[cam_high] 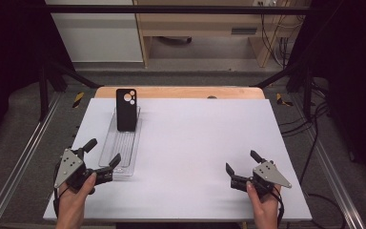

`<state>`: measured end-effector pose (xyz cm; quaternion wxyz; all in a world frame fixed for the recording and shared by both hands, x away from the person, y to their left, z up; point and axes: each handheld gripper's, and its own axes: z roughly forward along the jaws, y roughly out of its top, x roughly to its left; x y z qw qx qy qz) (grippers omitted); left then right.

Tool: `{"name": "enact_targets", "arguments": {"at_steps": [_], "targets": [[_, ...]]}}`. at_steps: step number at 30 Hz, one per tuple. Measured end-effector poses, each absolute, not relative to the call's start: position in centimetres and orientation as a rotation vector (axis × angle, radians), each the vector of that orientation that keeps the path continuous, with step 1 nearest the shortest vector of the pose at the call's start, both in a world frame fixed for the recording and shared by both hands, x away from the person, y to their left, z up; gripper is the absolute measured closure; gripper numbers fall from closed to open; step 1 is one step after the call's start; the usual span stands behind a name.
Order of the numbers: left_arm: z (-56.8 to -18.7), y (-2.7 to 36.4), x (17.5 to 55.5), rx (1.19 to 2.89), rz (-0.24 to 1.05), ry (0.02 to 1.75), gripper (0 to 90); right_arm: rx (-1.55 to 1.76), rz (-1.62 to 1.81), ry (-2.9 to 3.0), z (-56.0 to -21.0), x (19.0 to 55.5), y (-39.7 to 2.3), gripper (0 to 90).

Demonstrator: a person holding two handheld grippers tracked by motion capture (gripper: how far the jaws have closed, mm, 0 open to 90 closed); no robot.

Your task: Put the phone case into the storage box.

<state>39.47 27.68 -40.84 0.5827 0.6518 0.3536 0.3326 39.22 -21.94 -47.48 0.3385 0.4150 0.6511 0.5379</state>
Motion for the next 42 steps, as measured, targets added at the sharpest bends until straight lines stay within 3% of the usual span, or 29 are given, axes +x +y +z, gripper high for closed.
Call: {"name": "enact_targets", "arguments": {"at_steps": [42], "targets": [[-45.7,30.4,38.9,1.573,0.795,0.827,3.2,1.070,1.397,1.702,-47.5,39.2,-21.9,2.9]]}}
